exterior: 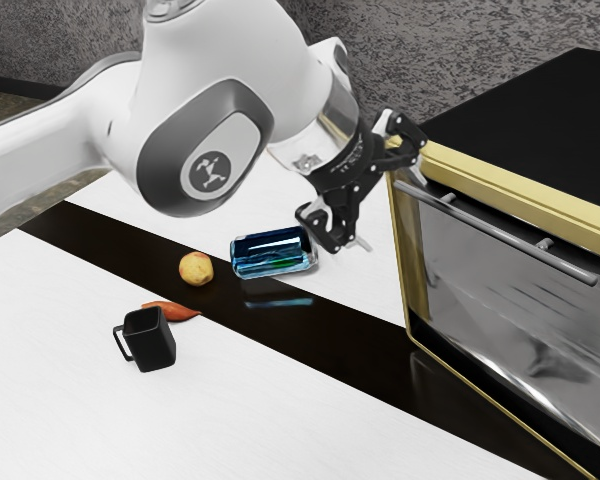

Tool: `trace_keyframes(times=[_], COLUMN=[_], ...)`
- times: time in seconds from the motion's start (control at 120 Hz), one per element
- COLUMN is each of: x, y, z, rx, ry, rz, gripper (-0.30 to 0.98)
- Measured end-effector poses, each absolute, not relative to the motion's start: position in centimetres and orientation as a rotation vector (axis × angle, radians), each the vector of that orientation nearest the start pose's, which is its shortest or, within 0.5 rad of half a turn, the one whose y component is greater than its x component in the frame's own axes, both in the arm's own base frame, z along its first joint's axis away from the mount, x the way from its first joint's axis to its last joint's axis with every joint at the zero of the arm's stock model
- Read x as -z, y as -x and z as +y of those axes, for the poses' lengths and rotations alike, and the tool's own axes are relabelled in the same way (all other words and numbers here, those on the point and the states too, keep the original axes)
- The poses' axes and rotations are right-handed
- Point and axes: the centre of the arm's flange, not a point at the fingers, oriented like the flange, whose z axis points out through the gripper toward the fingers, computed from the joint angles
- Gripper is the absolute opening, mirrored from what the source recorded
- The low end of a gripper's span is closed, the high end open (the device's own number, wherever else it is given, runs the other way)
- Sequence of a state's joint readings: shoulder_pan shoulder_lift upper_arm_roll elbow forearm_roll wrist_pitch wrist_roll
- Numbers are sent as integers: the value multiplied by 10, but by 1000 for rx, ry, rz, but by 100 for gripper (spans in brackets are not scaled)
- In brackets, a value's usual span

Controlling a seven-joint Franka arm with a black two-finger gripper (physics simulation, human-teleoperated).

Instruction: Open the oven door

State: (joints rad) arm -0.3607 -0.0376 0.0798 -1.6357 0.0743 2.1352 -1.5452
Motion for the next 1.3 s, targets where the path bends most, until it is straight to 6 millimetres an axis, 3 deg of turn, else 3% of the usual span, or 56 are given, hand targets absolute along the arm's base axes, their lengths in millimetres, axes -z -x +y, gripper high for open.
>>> trace_keyframes(times=[0.2,0.367,0.525,0.675,0.9,0.992,1.025,1.042,1.075,1.117,1.15,1.2,1.242,1.3], x=[-674,-660,-654,-634,-604,-605,-616,-631,-675,-744,-773,-777,-760,-743], y=[-569,-576,-571,-520,-405,-347,-326,-324,-331,-361,-389,-412,-419,-419], z=[-154,-156,-152,-134,-111,-104,-105,-103,-94,-71,-41,-6,-8,-8], rx=[681,652,624,559,656,827,921,951,971,923,816,609,441,341], ry=[2823,2828,2835,2832,2793,2703,2654,2634,2601,2582,2559,2534,2546,2535], rz=[-1973,-1941,-1931,-1931,-1951,-2027,-2071,-2099,-2166,-2230,-2278,-2312,-2259,-2121], gripper=[69,68,68,68,68,68,68,68,68,68,68,68,68,69])
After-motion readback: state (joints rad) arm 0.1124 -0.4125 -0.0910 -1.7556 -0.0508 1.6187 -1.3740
